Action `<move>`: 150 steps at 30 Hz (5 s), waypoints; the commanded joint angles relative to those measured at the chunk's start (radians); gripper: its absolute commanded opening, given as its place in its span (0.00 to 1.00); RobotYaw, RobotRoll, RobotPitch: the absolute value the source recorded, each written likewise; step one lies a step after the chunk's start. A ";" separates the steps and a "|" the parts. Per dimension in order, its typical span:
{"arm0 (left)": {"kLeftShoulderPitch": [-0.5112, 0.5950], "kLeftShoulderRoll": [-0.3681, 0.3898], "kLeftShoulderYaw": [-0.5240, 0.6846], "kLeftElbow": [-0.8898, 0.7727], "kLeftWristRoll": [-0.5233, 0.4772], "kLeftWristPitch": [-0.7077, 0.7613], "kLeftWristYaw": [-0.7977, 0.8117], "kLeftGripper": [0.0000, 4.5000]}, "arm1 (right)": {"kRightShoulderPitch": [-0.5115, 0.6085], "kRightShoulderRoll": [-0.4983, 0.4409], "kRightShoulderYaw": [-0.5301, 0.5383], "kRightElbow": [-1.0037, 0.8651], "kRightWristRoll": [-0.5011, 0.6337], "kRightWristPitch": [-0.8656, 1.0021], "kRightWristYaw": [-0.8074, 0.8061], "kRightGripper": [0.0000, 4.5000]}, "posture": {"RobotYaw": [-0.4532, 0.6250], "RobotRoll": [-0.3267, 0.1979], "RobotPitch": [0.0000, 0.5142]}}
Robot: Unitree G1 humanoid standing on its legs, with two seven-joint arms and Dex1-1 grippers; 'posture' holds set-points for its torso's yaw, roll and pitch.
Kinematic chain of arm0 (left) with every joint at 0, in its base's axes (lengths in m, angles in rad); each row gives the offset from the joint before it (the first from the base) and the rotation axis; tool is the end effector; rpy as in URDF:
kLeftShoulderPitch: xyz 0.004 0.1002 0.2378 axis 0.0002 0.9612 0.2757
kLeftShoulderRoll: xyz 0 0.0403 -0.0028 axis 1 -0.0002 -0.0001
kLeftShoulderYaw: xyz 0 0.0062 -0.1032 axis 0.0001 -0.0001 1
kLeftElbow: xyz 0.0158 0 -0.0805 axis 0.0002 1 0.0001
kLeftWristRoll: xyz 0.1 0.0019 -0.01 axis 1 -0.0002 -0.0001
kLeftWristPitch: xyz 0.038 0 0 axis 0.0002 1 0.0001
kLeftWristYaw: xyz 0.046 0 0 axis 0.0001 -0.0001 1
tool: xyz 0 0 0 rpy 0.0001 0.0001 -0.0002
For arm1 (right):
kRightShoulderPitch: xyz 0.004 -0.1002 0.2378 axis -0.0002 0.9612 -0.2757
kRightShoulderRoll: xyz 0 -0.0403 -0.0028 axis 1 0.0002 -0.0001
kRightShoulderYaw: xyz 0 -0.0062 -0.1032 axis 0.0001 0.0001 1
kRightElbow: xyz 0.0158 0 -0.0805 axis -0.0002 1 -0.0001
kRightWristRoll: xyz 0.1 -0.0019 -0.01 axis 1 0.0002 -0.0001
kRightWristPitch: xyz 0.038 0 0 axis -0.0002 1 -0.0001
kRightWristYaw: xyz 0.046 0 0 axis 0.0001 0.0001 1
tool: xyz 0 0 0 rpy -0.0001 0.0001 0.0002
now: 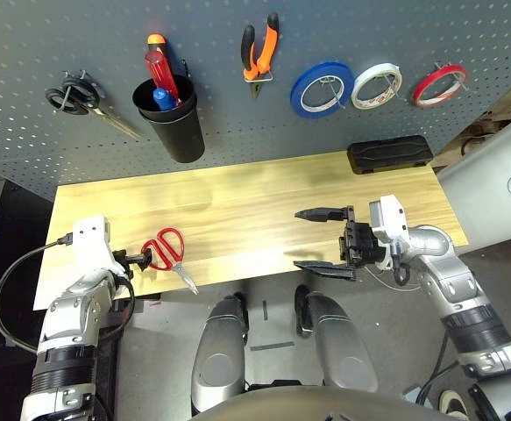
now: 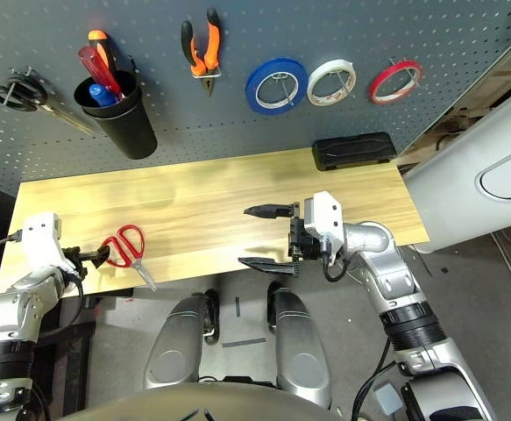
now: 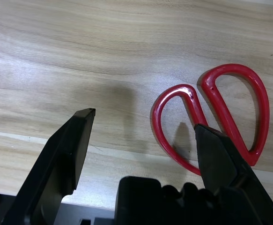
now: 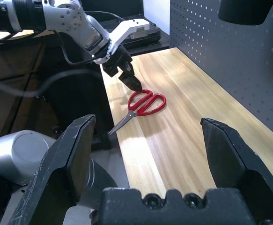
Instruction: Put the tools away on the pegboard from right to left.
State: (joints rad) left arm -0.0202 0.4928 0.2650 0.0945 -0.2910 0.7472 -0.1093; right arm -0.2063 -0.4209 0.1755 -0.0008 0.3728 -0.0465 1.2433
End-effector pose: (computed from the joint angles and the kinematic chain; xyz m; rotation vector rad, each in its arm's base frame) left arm 0.1873 0.2946 0.0498 0.0341 0.7072 0.2278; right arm 0.2394 -0.1826 0.0926 -0.1675 -0.1197 1.4546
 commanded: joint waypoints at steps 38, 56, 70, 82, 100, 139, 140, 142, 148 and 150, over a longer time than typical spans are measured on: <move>0.041 -0.051 0.076 -0.096 0.021 -0.002 -0.044 0.00 | -0.030 -0.075 0.050 0.010 -0.100 0.014 -0.068 1.00 | 0.45 0.62 0.56; -0.026 0.049 0.265 -0.420 -0.080 0.035 -0.106 0.00 | -0.125 -0.094 -0.085 0.125 0.114 -0.008 0.114 1.00 | 0.54 0.62 0.23; 0.026 0.133 0.463 -0.534 -0.326 0.105 -0.283 0.00 | -0.171 -0.225 -0.236 0.106 0.265 0.161 0.209 1.00 | 0.54 0.62 0.13; -0.032 0.146 0.534 -0.516 -0.420 0.028 -0.265 0.00 | -0.235 -0.266 -0.321 0.171 0.304 0.241 0.256 1.00 | 0.55 0.62 0.10; -0.246 0.092 0.264 -0.179 -0.137 -0.275 -0.143 0.00 | -0.197 -0.246 -0.324 0.091 0.306 0.263 0.211 1.00 | 0.50 0.62 0.11; -0.220 -0.020 0.129 0.082 -0.003 -0.422 -0.101 1.00 | -0.084 -0.083 -0.312 0.070 0.118 0.100 -0.148 1.00 | 0.43 0.62 0.13; -0.204 -0.023 0.128 0.070 -0.002 -0.425 -0.101 1.00 | -0.078 -0.078 -0.312 0.079 0.109 0.081 -0.153 1.00 | 0.43 0.62 0.13; -0.159 -0.034 0.127 0.044 -0.002 -0.452 -0.110 1.00 | -0.066 -0.053 -0.316 0.108 0.086 0.076 -0.215 1.00 | 0.43 0.62 0.12; -0.064 -0.107 0.163 0.008 -0.031 -0.535 -0.106 1.00 | -0.088 0.036 -0.340 0.265 -0.070 -0.043 -0.503 1.00 | 0.43 0.62 0.09; -0.051 -0.131 0.170 0.018 -0.035 -0.601 -0.122 1.00 | -0.104 0.061 -0.355 0.322 -0.094 -0.072 -0.588 1.00 | 0.43 0.62 0.08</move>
State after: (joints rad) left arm -0.0841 0.3750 0.4232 0.1141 -0.3155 0.2021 -0.2179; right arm -0.3001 -0.3670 -0.1450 0.2742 0.3086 -0.0874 0.7271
